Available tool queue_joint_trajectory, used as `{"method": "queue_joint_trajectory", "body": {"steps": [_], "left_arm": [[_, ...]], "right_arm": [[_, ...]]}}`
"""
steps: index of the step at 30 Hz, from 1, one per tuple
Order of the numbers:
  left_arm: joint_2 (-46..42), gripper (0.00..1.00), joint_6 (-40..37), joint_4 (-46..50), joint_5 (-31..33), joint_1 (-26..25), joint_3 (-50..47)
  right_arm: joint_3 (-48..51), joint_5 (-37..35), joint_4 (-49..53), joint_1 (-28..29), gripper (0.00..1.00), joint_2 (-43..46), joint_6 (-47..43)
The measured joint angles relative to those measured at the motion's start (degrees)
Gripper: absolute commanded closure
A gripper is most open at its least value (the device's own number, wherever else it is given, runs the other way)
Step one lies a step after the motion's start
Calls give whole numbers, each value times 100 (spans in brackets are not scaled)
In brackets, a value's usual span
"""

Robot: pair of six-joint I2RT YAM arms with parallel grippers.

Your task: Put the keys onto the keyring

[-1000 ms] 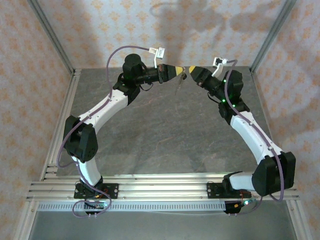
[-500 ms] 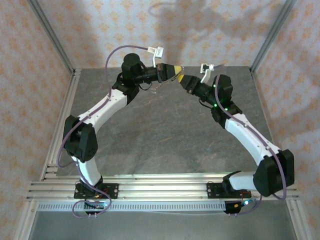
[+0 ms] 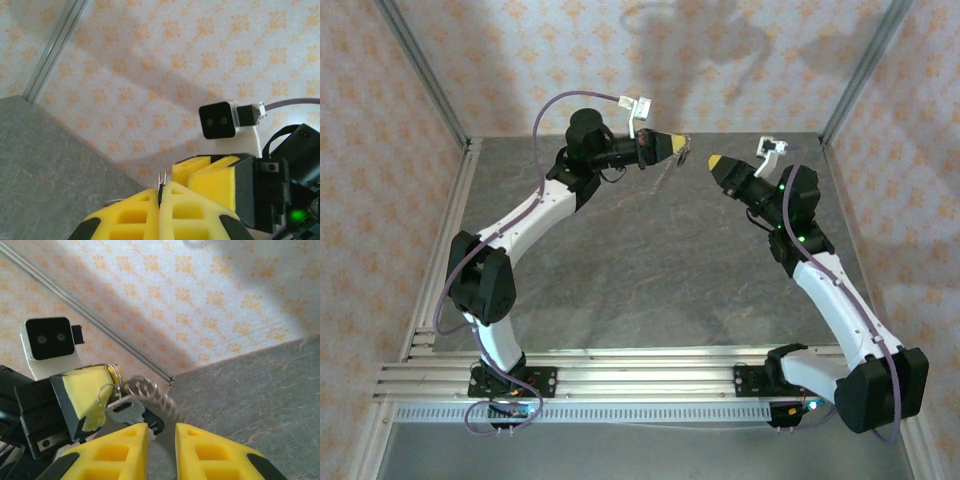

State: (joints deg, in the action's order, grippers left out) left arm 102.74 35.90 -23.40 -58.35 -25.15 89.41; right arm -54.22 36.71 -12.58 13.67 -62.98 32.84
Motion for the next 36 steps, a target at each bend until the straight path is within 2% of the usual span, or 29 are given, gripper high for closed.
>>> {"method": "queue_joint_trajectory", "body": {"steps": [5,11,15,25,30,36], "left_arm": [[-94,100,-90,-9,-26,0,-138],[-114,100,-146,-7,-37,-61,-151],[-114,100,-149,-7,-107,-116,-151],[-114,100,-149,-7,-125,-225,-149],[-114,100,-151,-7,-122,-262,-149],[-114,100,-149,-26,-125,-260,-144]], "right_arm": [[-229,22,-306,0,58,-238,415],[-280,144,-949,0,57,-448,925],[-280,275,-1331,4,59,-522,1119],[-286,385,-1631,61,75,-894,1412],[-286,413,-1757,214,76,-920,1456],[-240,404,-1836,343,83,-925,1456]]}}
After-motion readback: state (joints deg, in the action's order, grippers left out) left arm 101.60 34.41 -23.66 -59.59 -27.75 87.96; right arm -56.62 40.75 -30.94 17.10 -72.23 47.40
